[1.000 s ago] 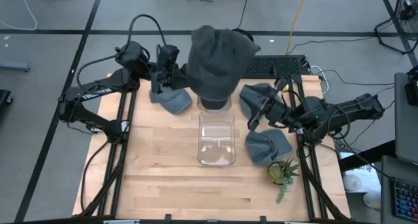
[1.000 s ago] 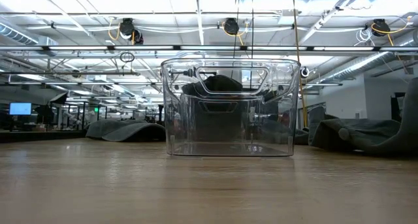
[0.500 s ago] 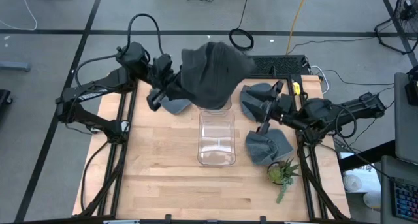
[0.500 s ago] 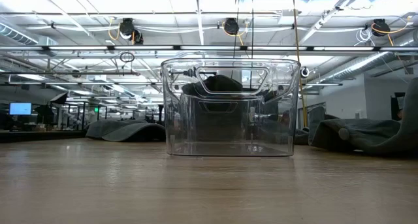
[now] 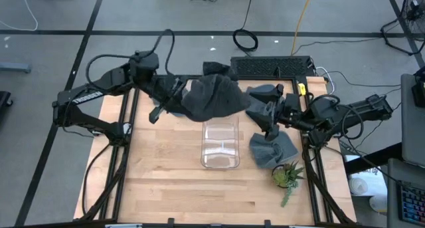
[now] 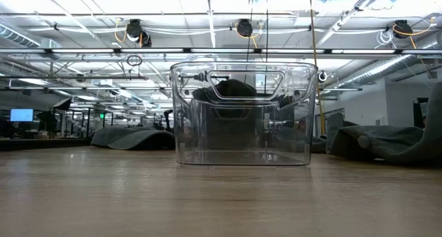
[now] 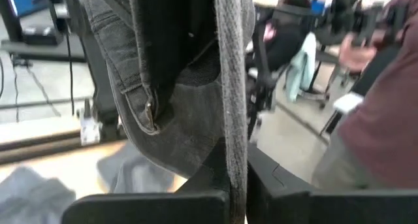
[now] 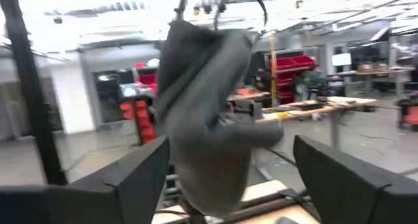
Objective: Pick & Place hat
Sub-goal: Put the black cap into the top transparent bin
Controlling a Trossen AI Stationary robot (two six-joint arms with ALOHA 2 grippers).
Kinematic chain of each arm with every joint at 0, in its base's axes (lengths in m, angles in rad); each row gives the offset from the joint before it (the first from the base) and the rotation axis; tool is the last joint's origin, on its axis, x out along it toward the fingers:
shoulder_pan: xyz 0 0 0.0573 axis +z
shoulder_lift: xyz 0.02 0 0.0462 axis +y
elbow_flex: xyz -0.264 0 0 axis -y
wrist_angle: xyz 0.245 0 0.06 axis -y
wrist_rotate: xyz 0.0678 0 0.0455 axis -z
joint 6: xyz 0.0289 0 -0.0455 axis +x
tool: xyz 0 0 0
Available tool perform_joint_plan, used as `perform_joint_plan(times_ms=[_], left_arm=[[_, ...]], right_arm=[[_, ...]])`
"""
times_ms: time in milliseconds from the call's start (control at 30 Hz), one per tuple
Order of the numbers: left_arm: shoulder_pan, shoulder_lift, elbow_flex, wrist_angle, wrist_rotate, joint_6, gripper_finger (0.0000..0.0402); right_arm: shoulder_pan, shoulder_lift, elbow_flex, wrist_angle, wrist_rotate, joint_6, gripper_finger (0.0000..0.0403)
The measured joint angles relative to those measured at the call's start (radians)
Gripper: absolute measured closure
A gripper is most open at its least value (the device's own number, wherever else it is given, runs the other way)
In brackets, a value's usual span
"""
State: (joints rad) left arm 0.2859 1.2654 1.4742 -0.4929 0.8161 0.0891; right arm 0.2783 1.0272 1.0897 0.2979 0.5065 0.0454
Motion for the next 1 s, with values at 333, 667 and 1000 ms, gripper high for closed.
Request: perform_joint_plan(times_ms=[333,667,1000], left_arm=[[-0.046,-0.001,0.0,-0.222,-0.115,0.117,0.0394],[-0.112,0.013,0.0,-0.21,-0.201,0.04,0.0394],[-0.158,0.046,0.0,-0.191,-0.25,0.002,0.0394]], right_arm=[[-0.04,-0.036,0.0,-0.048,-0.048,0.129,0.0075],[-0.125,-0.003,0.001,-0.073,-0.191,0.254,0.0073],[-0.161,0.047,0.001,-0.045,-0.281,0.313,0.0074]])
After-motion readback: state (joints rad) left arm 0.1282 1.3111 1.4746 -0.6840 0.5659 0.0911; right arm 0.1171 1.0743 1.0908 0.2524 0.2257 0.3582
